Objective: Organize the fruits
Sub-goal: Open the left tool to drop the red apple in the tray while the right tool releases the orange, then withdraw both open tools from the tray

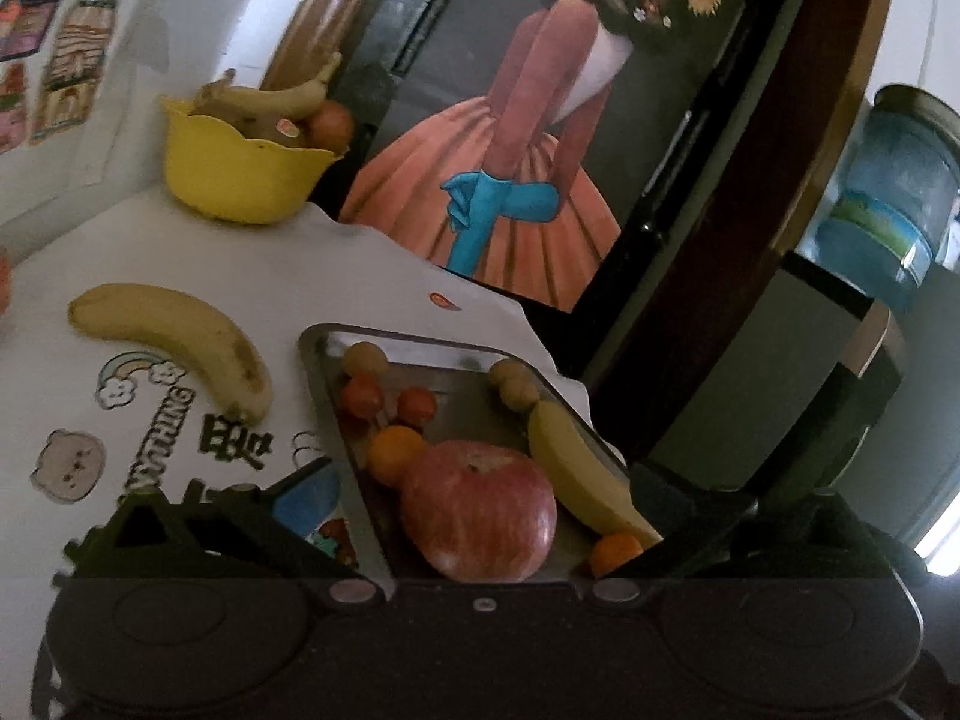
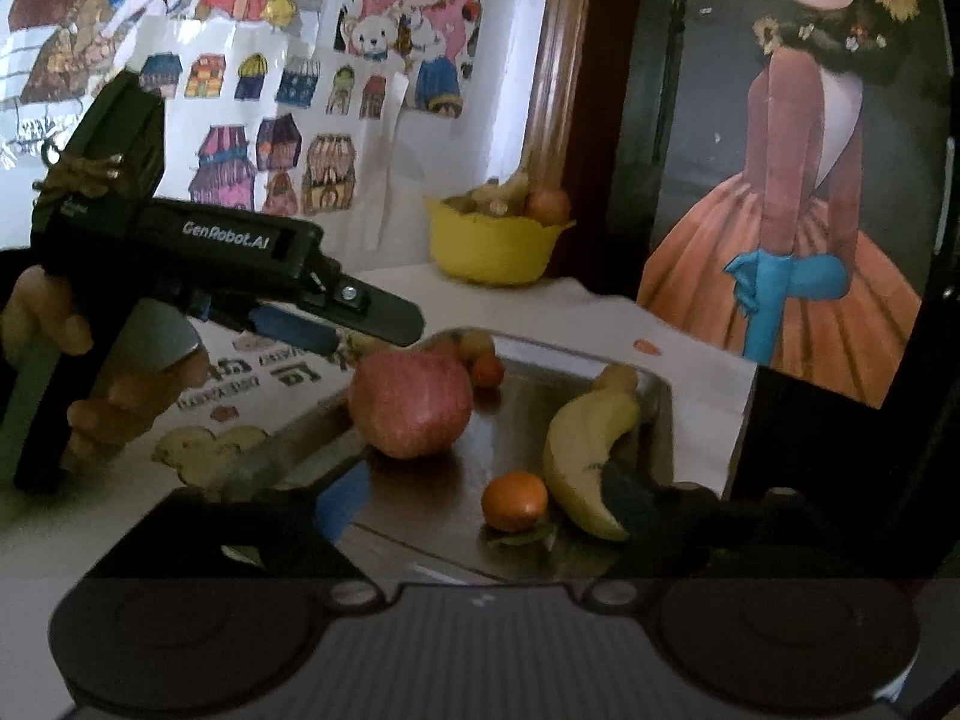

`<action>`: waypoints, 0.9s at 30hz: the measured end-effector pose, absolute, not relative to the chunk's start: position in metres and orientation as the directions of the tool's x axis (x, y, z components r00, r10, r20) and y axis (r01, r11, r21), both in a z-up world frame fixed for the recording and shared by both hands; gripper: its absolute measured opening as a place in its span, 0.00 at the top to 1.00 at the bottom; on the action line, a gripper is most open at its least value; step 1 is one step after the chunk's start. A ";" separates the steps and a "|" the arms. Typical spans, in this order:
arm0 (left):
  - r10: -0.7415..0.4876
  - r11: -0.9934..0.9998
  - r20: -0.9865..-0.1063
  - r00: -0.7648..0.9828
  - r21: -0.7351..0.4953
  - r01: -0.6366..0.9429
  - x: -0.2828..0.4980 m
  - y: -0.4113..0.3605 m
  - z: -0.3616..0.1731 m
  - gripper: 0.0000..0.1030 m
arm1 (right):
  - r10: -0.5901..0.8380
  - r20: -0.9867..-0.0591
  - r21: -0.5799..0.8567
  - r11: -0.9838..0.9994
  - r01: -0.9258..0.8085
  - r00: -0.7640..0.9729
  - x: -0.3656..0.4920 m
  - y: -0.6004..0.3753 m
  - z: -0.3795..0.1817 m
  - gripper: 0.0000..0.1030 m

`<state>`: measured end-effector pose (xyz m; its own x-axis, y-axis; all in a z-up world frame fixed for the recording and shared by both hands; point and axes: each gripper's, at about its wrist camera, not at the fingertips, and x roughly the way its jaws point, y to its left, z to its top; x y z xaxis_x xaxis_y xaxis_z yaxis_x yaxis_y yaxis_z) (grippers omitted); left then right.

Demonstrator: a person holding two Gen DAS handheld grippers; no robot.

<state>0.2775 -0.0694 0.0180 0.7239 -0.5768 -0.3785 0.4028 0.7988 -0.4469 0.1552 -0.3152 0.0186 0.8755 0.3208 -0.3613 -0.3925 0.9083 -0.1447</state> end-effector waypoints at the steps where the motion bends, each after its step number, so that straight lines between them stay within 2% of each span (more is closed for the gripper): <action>1: -0.571 0.802 -0.378 0.729 -0.449 0.395 0.273 -0.066 0.019 0.01 | 0.317 -0.354 -0.146 0.911 -0.387 0.880 0.152 -0.315 0.022 0.07; 4: -0.552 0.809 -0.361 0.751 -0.450 0.378 0.257 -0.054 0.026 0.01 | 0.307 -0.324 -0.144 0.919 -0.368 0.895 0.139 -0.310 0.032 0.00; 13: -0.444 0.868 -0.328 0.834 -0.387 0.311 0.200 -0.002 0.048 0.01 | 0.353 -0.283 -0.111 0.912 -0.396 0.892 0.106 -0.284 0.049 0.00; 18: -0.361 0.907 -0.353 0.863 -0.347 0.237 0.172 0.035 0.046 0.01 | 0.396 -0.281 -0.121 0.889 -0.442 0.874 0.089 -0.263 0.053 0.00; 27: -0.218 0.939 -0.406 0.887 -0.335 0.077 0.140 0.092 0.029 0.01 | 0.475 -0.333 -0.134 0.831 -0.540 0.815 0.072 -0.219 0.043 0.00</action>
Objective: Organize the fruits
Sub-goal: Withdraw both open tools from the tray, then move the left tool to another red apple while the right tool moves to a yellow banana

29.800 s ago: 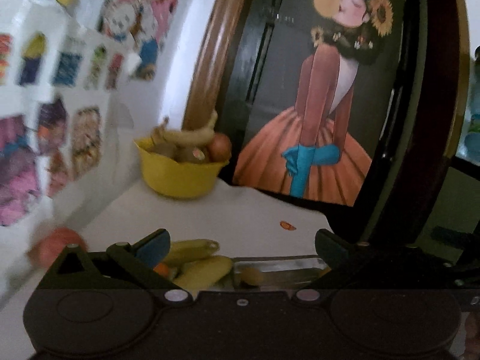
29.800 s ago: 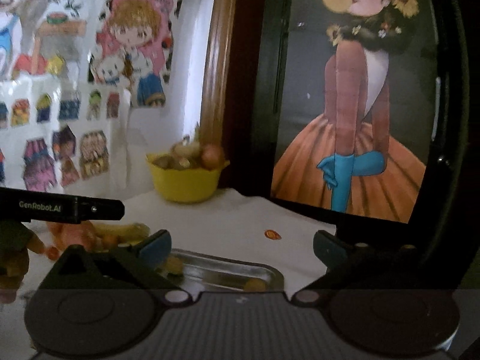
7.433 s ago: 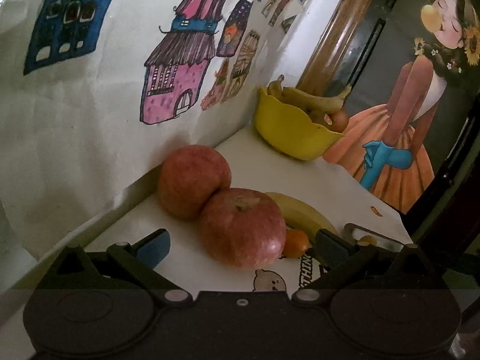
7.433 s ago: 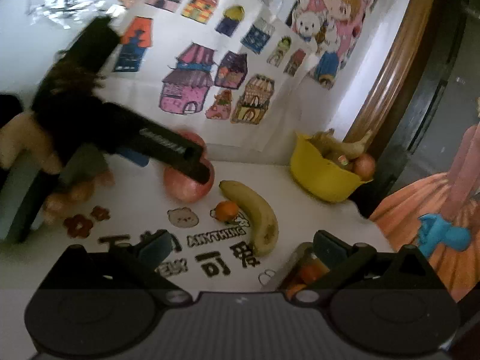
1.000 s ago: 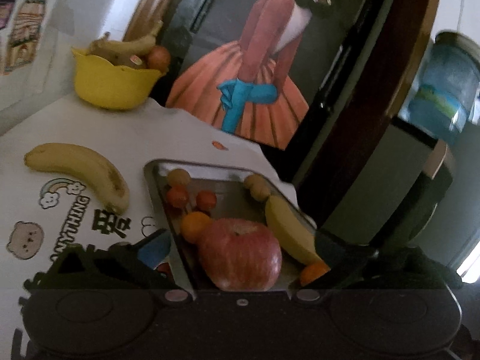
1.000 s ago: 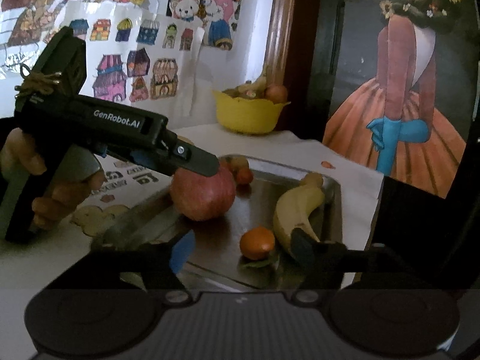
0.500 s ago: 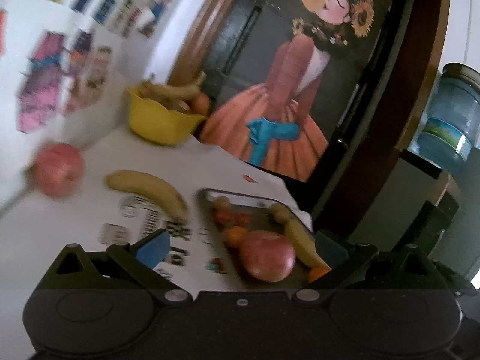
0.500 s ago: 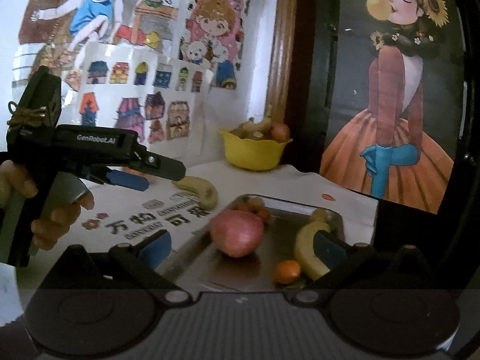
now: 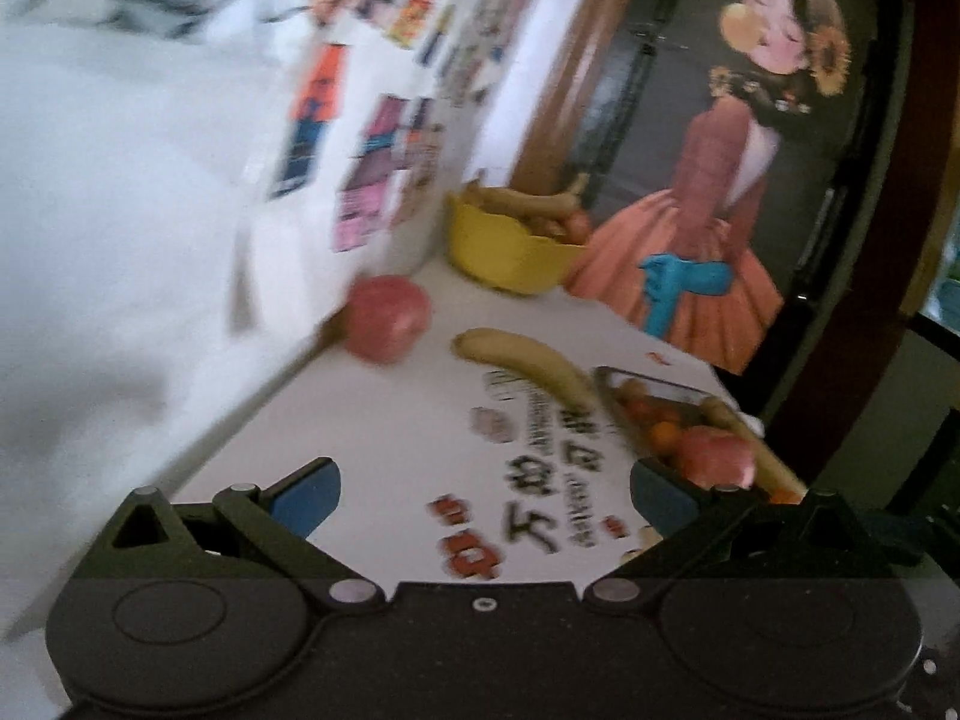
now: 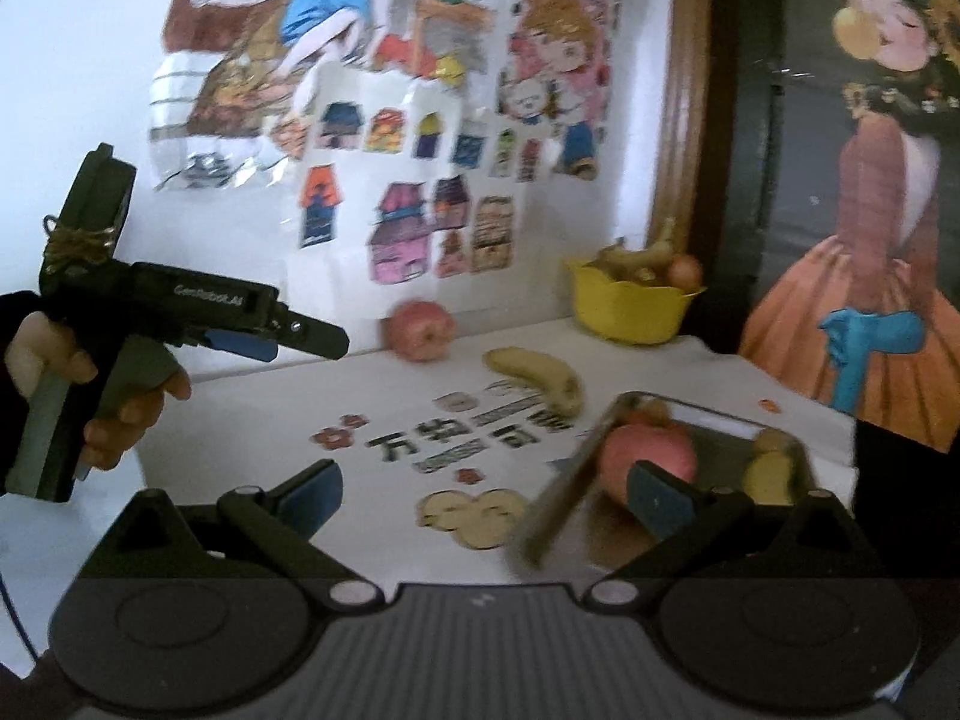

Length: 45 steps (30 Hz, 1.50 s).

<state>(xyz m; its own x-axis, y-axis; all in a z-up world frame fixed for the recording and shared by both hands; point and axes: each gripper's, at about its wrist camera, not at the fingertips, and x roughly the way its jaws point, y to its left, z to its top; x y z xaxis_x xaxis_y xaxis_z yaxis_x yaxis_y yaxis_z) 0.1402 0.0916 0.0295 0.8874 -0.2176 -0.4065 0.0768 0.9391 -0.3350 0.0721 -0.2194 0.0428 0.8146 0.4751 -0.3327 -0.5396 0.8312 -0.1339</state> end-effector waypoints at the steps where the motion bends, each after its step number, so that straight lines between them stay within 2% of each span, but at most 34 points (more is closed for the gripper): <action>1: -0.198 0.943 -0.414 0.888 -0.326 0.059 0.137 0.095 0.028 0.01 | 0.481 -0.341 -0.135 0.825 -0.549 0.808 0.071 -0.214 0.041 0.00; 6: -0.110 0.964 -0.426 0.898 -0.266 -0.008 0.120 0.106 0.026 0.01 | 0.470 -0.383 -0.093 0.837 -0.540 0.795 0.075 -0.194 0.030 0.00; 14: -0.069 0.971 -0.437 0.897 -0.235 -0.040 0.118 0.111 0.028 0.01 | 0.477 -0.409 -0.025 0.847 -0.532 0.778 0.082 -0.181 0.018 0.00; 24: -0.061 0.978 -0.445 0.893 -0.206 -0.036 0.145 0.099 0.031 0.01 | 0.467 -0.434 -0.074 0.833 -0.548 0.770 0.094 -0.169 0.019 0.00; 45: -0.035 0.979 -0.511 0.859 -0.191 -0.073 0.257 0.076 0.027 0.01 | 0.423 -0.457 -0.129 0.838 -0.529 0.782 0.173 -0.164 0.025 0.00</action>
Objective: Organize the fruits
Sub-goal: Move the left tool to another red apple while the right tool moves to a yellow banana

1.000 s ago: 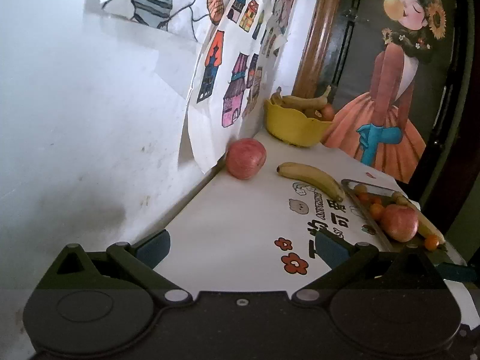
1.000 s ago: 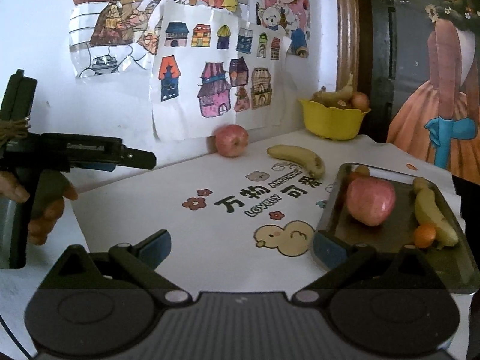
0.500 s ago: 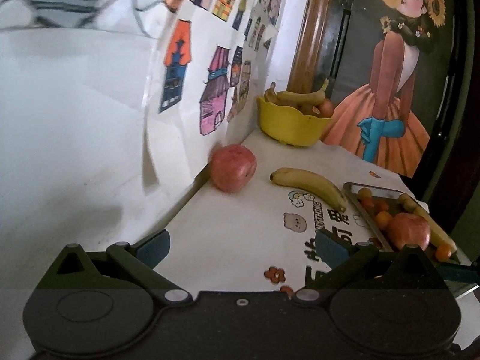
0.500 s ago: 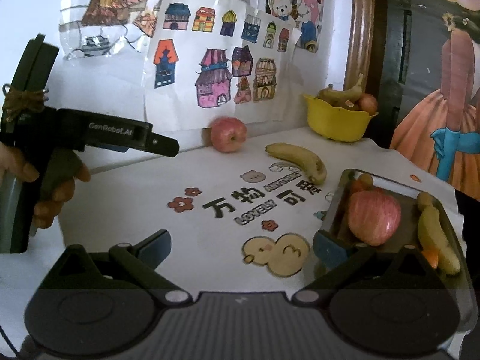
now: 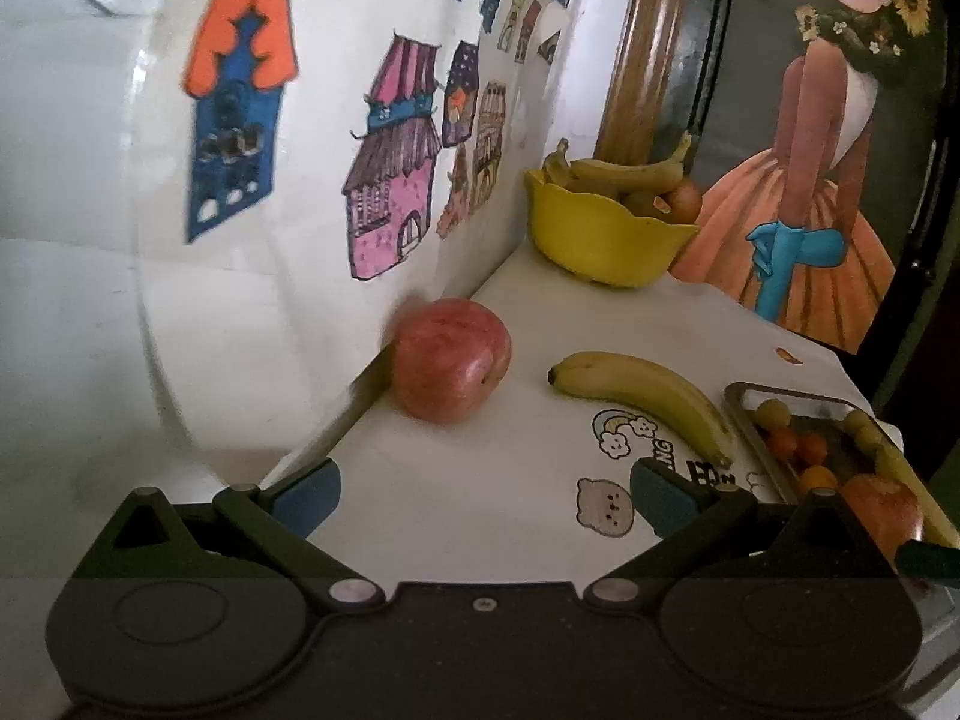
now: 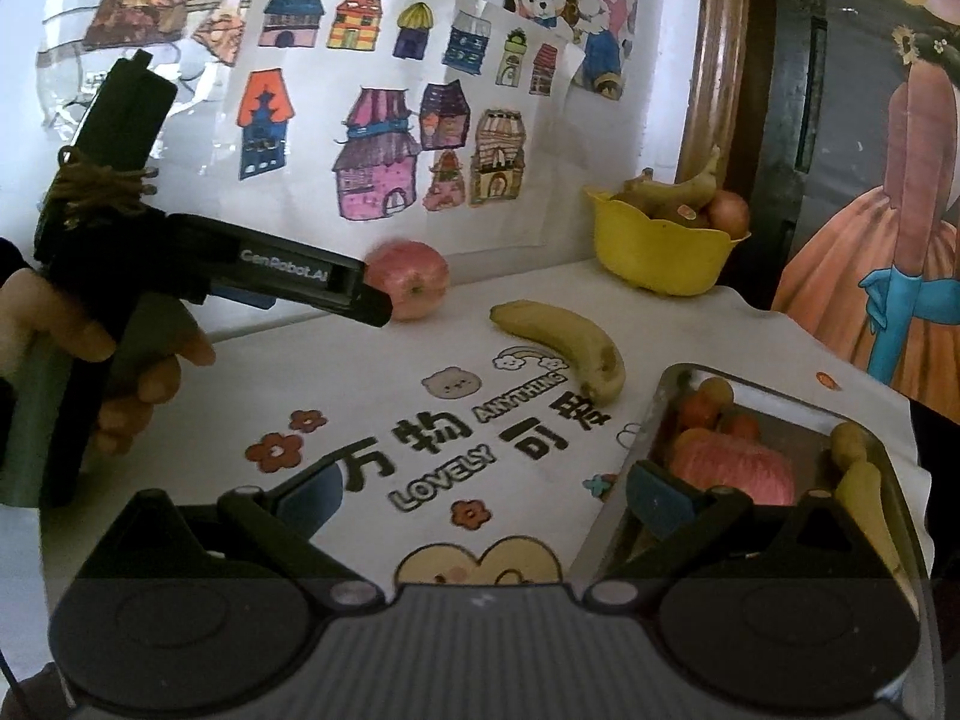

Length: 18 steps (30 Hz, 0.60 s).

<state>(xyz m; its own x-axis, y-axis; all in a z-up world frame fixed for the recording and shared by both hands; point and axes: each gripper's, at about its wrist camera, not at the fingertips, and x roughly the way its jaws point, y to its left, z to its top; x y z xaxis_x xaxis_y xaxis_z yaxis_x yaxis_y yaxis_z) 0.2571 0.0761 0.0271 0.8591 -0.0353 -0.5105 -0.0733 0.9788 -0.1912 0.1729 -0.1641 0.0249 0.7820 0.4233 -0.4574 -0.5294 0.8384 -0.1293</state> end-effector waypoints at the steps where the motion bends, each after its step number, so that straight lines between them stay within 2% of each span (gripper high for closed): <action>1: -0.034 0.978 -0.512 0.858 -0.192 -0.076 0.261 0.075 0.027 0.01 | 0.421 -0.459 -0.128 0.840 -0.527 0.782 0.176 -0.165 0.024 0.00; 12: 0.017 0.960 -0.485 0.874 -0.237 -0.150 0.283 0.075 0.025 0.01 | 0.420 -0.452 -0.078 0.860 -0.504 0.787 0.192 -0.170 0.020 0.00; 18: 0.031 0.946 -0.452 0.891 -0.274 -0.172 0.282 0.081 0.015 0.01 | 0.456 -0.368 0.067 0.882 -0.466 0.810 0.194 -0.179 0.026 0.00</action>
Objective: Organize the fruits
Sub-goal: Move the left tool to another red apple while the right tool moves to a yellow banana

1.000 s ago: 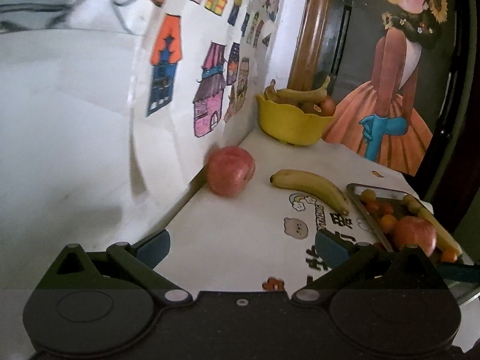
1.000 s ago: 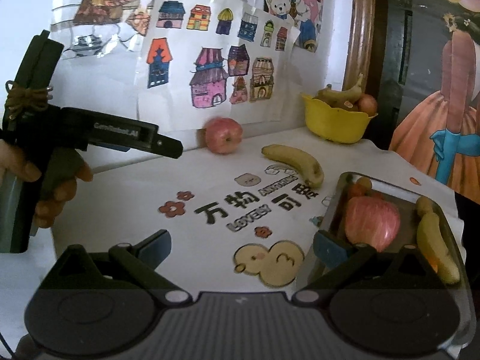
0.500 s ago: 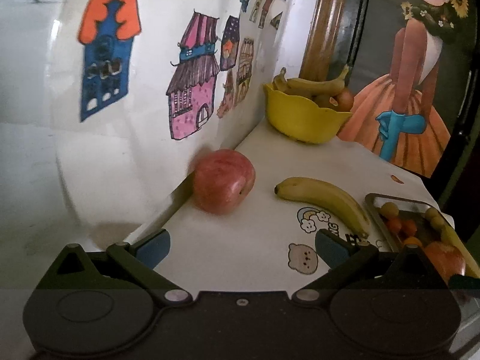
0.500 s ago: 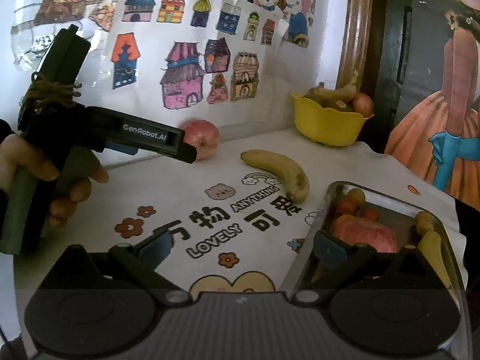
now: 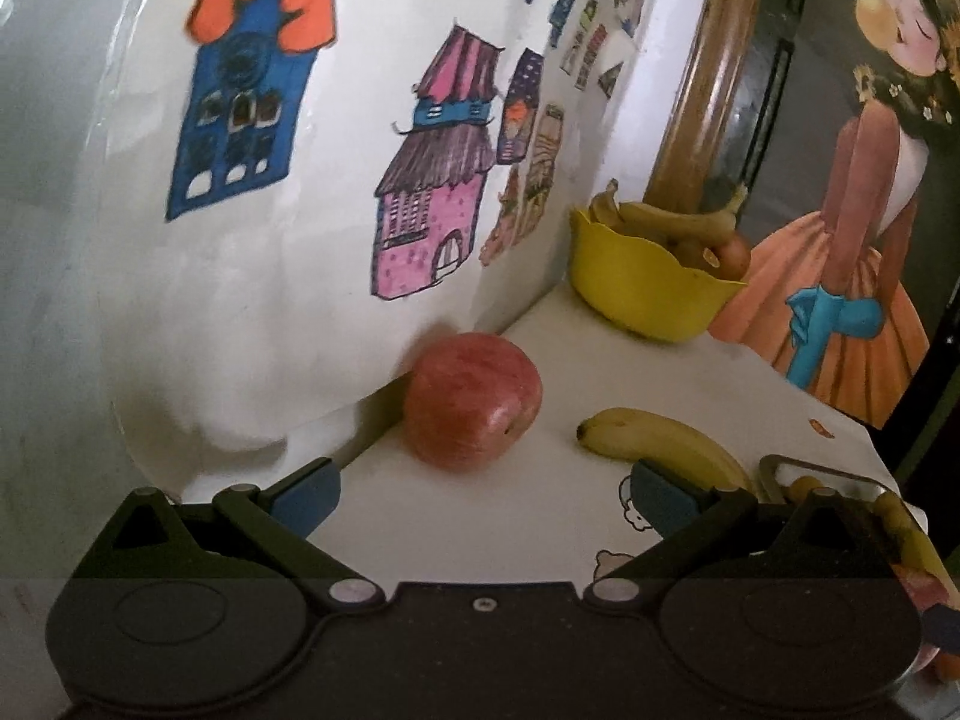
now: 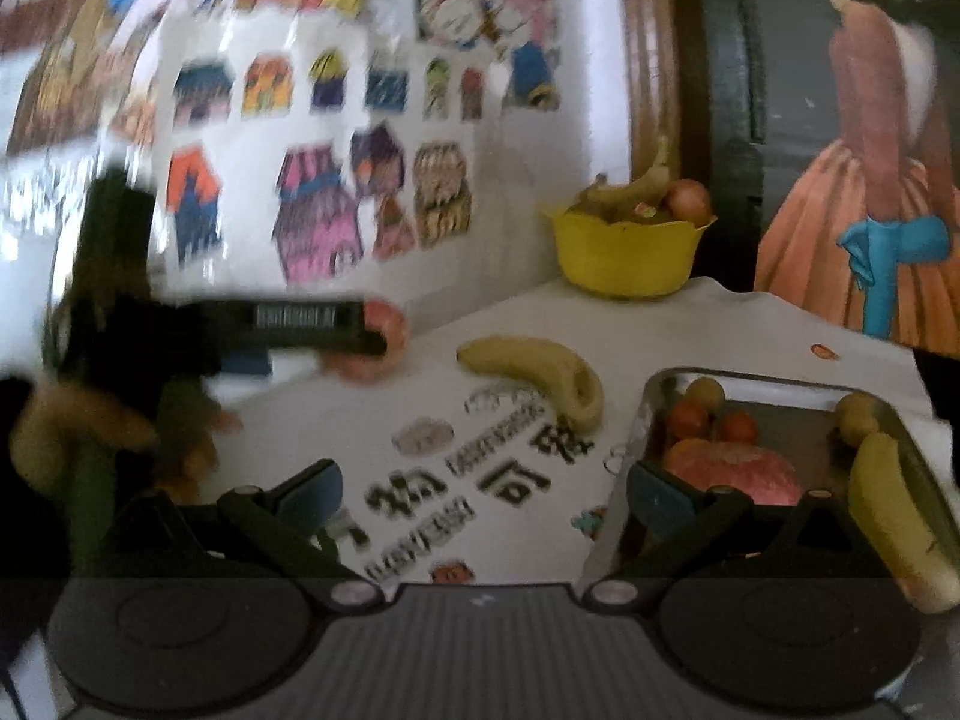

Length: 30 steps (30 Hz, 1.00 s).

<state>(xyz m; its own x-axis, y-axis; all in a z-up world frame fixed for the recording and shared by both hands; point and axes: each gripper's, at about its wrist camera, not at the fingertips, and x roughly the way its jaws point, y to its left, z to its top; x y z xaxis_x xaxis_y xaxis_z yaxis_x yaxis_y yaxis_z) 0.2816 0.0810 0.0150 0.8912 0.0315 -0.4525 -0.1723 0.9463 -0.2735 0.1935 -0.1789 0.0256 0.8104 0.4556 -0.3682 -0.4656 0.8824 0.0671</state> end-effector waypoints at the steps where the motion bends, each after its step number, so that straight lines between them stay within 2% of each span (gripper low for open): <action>1: 0.028 0.946 -0.454 0.891 -0.276 -0.170 0.282 0.081 0.014 0.01 | 0.461 -0.351 0.091 0.883 -0.461 0.815 0.193 -0.181 0.026 0.00; 11: 0.012 0.934 -0.447 0.895 -0.315 -0.170 0.291 0.085 0.012 0.01 | 0.410 -0.322 0.064 0.909 -0.413 0.853 0.197 -0.182 0.030 0.00; 22: 0.023 0.941 -0.515 0.857 -0.279 -0.193 0.307 0.081 0.008 0.01 | 0.378 -0.431 -0.137 0.870 -0.473 0.819 0.241 -0.158 0.047 0.00; 30: 0.052 0.934 -0.530 0.846 -0.275 -0.230 0.318 0.079 0.006 0.01 | 0.401 -0.527 -0.096 0.848 -0.522 0.749 0.318 -0.156 0.052 0.00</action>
